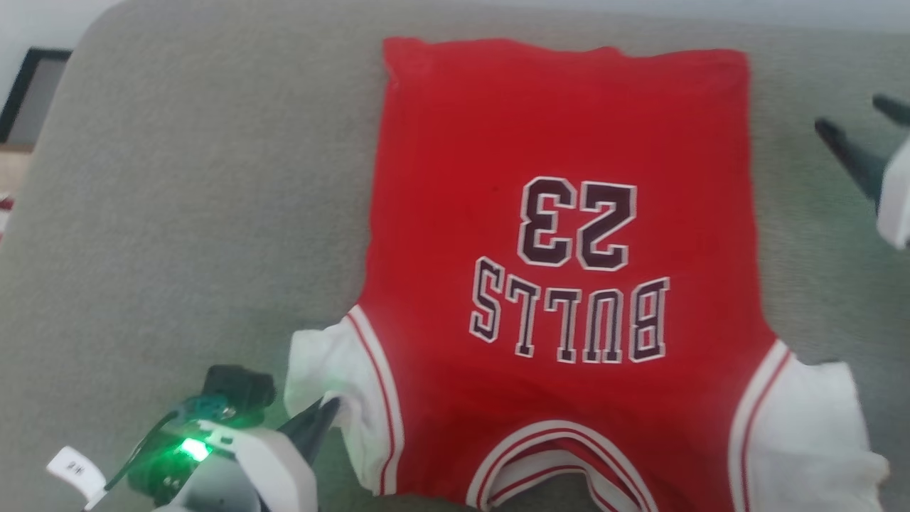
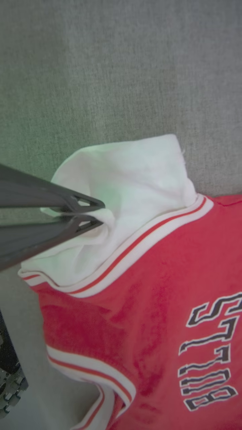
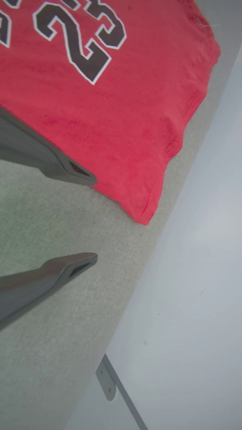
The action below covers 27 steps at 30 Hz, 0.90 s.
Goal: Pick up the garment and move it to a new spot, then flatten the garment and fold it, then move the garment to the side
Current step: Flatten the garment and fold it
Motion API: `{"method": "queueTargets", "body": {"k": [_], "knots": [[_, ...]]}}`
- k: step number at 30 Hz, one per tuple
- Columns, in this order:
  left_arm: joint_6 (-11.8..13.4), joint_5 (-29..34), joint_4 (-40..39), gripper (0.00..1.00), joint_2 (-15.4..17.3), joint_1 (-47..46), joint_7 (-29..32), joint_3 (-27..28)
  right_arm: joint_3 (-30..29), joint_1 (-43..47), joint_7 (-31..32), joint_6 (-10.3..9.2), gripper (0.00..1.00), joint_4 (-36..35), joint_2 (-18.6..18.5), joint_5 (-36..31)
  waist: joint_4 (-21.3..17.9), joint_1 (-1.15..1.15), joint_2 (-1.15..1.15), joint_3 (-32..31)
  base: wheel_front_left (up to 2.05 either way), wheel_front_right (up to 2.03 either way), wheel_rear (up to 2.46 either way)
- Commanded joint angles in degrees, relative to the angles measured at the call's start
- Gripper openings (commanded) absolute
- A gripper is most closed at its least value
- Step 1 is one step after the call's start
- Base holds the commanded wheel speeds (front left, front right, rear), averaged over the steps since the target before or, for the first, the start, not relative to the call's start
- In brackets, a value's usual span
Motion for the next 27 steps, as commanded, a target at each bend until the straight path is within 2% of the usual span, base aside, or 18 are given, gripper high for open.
{"method": "queueTargets", "body": {"k": [1, 5, 11, 19, 25, 26, 27], "knots": [[-0.3, 0.6, 0.3, 0.00, -0.2, -0.7, 0.0, -0.1, -0.3, -0.8, 0.3, -0.10, 1.00, 0.6, 0.4, -0.3, 1.3, 0.00, 0.00, 1.2, 0.00, 0.00, 0.00], [-1.6, 1.2, 1.7, 0.00, -2.0, -3.3, -0.1, -1.4, -3.5, -6.1, 3.4, -0.09, 1.00, 9.7, 6.1, -4.1, 3.6, 0.00, 0.00, 3.0, 0.00, 0.00, 0.00], [-3.7, 1.4, 4.1, 0.00, -4.9, -6.8, -1.1, -2.9, -6.5, -13.9, 8.4, -0.10, 1.00, 23.0, 11.8, -9.2, 6.7, 0.00, 0.00, 5.7, 0.00, 0.00, 0.00], [-6.3, 1.7, 7.8, 0.00, -8.3, -10.4, -2.1, -4.7, -9.7, -21.2, 14.3, -0.10, 1.00, 37.7, 16.0, -11.8, 10.3, 0.00, 0.00, 8.7, 0.00, 0.00, 0.00], [-7.7, 1.4, 10.5, 0.00, -9.7, -11.9, -2.8, -5.4, -10.6, -22.0, 21.6, -0.03, 1.00, 43.5, 18.0, -11.6, 11.8, 0.00, 0.00, 9.8, 0.00, 0.00, 0.00], [-7.8, 1.3, 10.9, 0.00, -9.8, -12.0, -2.9, -5.5, -10.5, -21.7, 22.8, -0.04, 0.44, 43.9, 18.0, -12.1, 12.0, 0.00, 0.00, 9.9, 0.00, 0.00, 0.00], [-8.0, 1.2, 11.3, 0.00, -9.9, -12.1, -3.0, -5.4, -10.3, -21.5, 24.1, -0.04, 0.00, 44.2, 18.2, -12.1, 12.1, 0.00, 0.00, 9.9, 0.00, 0.00, 0.00]]}}
